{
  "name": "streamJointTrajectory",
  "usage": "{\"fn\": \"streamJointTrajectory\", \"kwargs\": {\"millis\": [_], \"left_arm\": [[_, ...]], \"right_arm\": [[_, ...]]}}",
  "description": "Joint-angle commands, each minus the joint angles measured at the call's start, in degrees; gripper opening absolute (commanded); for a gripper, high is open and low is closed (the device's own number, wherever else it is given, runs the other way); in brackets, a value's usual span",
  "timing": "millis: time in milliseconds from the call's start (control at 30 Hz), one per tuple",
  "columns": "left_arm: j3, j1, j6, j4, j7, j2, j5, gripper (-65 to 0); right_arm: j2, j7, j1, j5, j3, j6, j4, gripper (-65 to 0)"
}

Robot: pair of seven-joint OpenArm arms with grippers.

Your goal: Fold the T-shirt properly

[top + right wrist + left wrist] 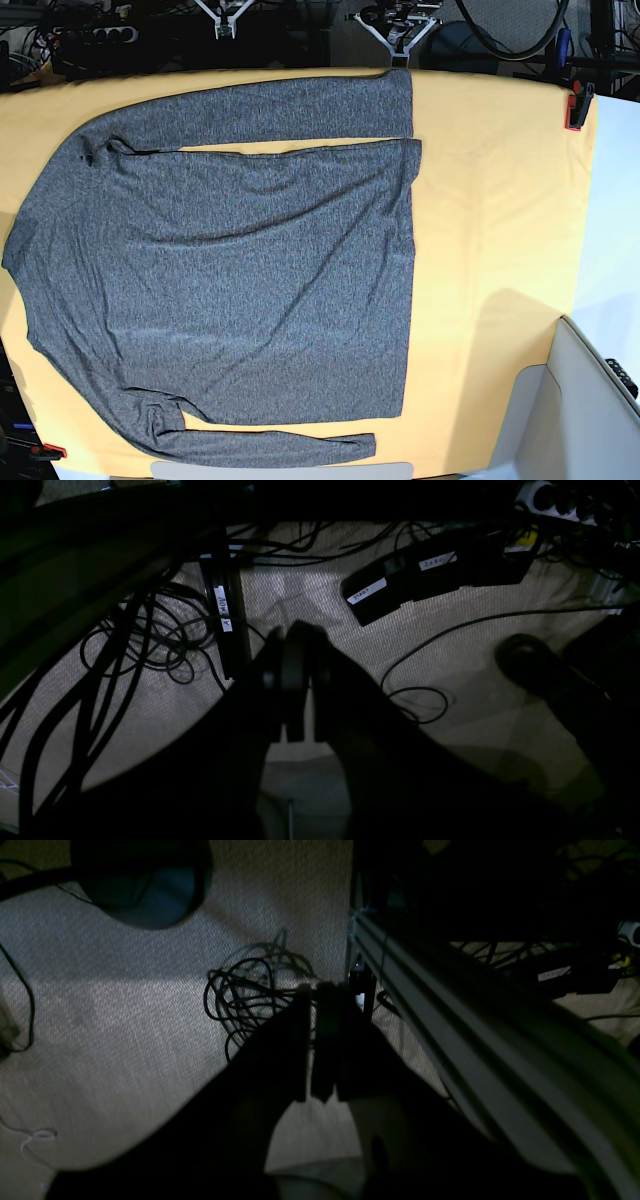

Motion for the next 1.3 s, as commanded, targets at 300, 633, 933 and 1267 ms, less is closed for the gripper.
{"fn": "streamJointTrajectory", "kwargs": {"millis": [300, 633, 933, 1267], "left_arm": [[0.08, 11.45, -0.06, 20.67, 6.77, 0.15, 0.01, -64.7], [0.17, 19.36, -0.15, 42.29, 16.27, 0.06, -0.08, -64.7], [0.61, 27.54, -0.23, 56.36, 19.17, 0.06, -0.08, -64.7], [3.95, 33.69, -0.23, 57.85, 15.56, -0.02, -0.25, -64.7]], "right_arm": [[1.26, 0.48, -11.95, -0.21, -0.16, -0.32, 17.22, -64.8], [2.93, 0.21, -24.17, -0.21, 0.19, -0.32, 39.46, -64.8], [4.42, 0.13, -32.61, -0.21, -0.08, -0.32, 53.35, -64.8], [4.42, 0.13, -39.47, -0.21, -0.08, -0.32, 62.32, -64.8]]}}
